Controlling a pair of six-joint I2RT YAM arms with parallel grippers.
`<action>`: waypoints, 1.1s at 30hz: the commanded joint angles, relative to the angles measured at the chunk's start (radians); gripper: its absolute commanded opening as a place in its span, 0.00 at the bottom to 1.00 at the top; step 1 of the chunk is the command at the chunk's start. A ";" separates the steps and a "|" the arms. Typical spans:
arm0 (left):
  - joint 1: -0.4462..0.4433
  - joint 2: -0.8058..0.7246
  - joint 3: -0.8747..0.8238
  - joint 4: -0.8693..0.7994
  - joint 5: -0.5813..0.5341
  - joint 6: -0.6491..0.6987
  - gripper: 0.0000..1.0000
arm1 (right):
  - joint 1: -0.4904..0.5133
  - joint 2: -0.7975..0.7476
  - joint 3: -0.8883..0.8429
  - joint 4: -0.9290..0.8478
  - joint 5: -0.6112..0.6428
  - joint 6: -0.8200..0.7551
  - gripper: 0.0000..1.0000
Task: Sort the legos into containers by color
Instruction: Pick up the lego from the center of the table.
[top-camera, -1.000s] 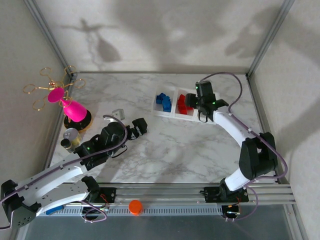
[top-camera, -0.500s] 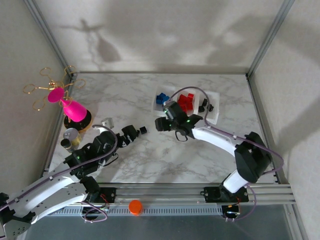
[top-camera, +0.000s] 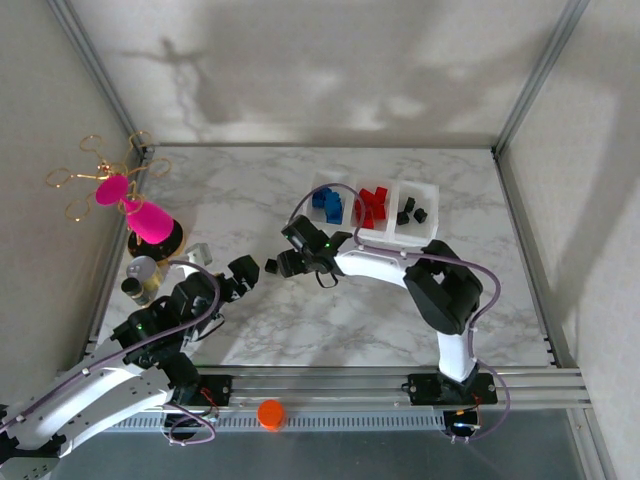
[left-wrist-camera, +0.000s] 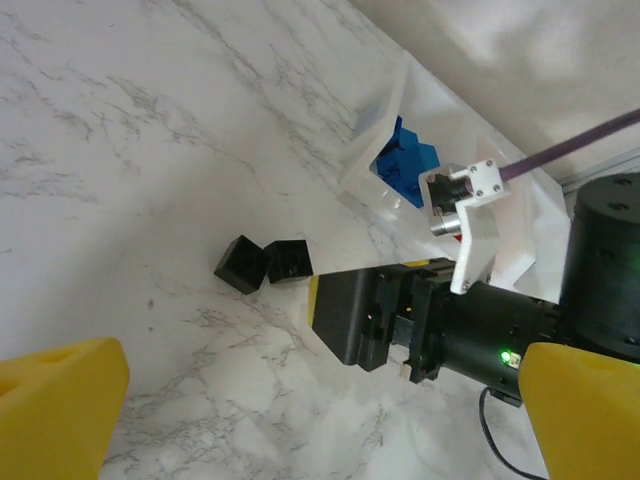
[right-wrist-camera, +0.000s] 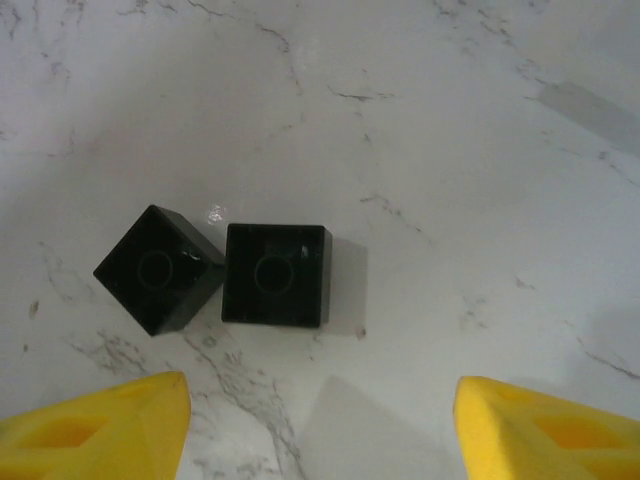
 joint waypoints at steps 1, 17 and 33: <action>0.008 -0.008 -0.006 -0.046 -0.042 -0.021 1.00 | 0.007 0.043 0.043 -0.015 -0.007 -0.002 0.71; 0.009 0.021 -0.012 -0.017 -0.049 0.000 1.00 | 0.008 0.195 0.174 -0.059 0.015 -0.028 0.61; 0.009 0.047 0.007 0.006 -0.036 0.018 1.00 | 0.005 0.138 0.164 -0.048 0.016 -0.038 0.31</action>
